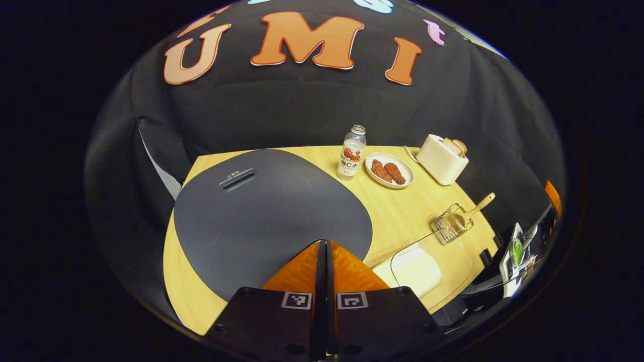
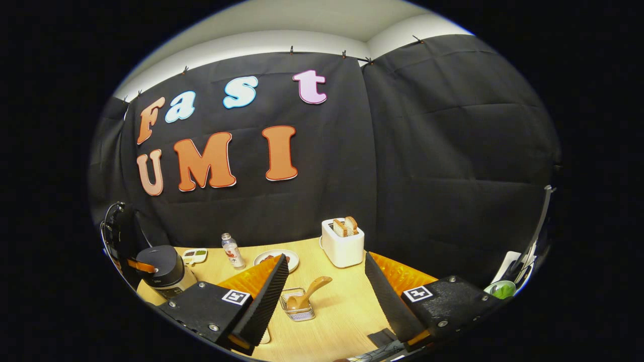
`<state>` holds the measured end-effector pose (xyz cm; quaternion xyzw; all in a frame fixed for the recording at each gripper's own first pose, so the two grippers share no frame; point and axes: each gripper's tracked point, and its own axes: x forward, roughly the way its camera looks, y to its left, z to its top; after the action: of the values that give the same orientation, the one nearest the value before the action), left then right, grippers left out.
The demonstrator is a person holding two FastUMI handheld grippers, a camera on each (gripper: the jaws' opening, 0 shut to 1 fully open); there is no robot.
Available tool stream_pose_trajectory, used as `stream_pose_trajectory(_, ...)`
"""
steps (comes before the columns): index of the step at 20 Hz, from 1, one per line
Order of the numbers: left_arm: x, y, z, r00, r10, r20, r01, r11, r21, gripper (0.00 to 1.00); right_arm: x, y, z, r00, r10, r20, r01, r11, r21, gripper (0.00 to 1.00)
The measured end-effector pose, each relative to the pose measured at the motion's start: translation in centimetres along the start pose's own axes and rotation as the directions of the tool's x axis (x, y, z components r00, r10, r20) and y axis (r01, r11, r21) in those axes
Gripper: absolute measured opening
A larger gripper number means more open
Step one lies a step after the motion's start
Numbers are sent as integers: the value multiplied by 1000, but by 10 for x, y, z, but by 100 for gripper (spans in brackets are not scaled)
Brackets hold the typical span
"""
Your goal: Close the left gripper, press the button to open the rice cooker; take a wooden spoon from the chopstick holder with the right hand, scoop a spoonful of rice and pour it into the rice cooker, then put the wooden spoon back into the chopstick holder.
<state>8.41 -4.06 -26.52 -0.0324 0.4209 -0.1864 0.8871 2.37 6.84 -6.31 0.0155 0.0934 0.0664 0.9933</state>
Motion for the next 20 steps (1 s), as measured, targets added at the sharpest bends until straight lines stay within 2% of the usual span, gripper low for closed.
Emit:
stream_pose_trajectory(4, -2, 0, 5, 998, 58, 33, -61, 993, 101, 5, -2, -4, 0, 1000, -4, 1, 4, 1000, 11, 95)
stream_pose_trajectory(7, -19, -1, 26, 979, 162, 122, -176, 977, 117, 5, -4, -3, 8, 1000, 2, 19, -2, 1000, 22, 95)
stream_pose_trajectory(9, -46, 7, 60, 939, 232, 252, -269, 956, 121, 5, -5, -3, 14, 999, 3, 40, -4, 1000, 26, 95)
stream_pose_trajectory(11, -87, 10, 101, 873, 283, 397, -344, 934, 90, 4, -6, -1, 19, 998, 10, 60, -12, 999, 42, 95)
stream_pose_trajectory(13, -126, 2, 125, 823, 287, 490, -343, 939, 27, 4, -5, 0, 16, 998, 17, 61, -21, 998, 67, 95)
stream_pose_trajectory(16, -168, 5, 139, 760, 306, 573, -347, 937, -41, 4, -2, 2, 11, 998, 18, 57, -23, 996, 83, 95)
stream_pose_trajectory(17, -175, 5, 143, 743, 315, 591, -355, 934, -51, 2, -1, 1, 9, 998, 20, 58, -25, 996, 85, 95)
stream_pose_trajectory(20, -202, 10, 141, 711, 339, 617, -365, 927, -89, 4, 8, 4, 0, 998, 31, 54, -37, 994, 98, 95)
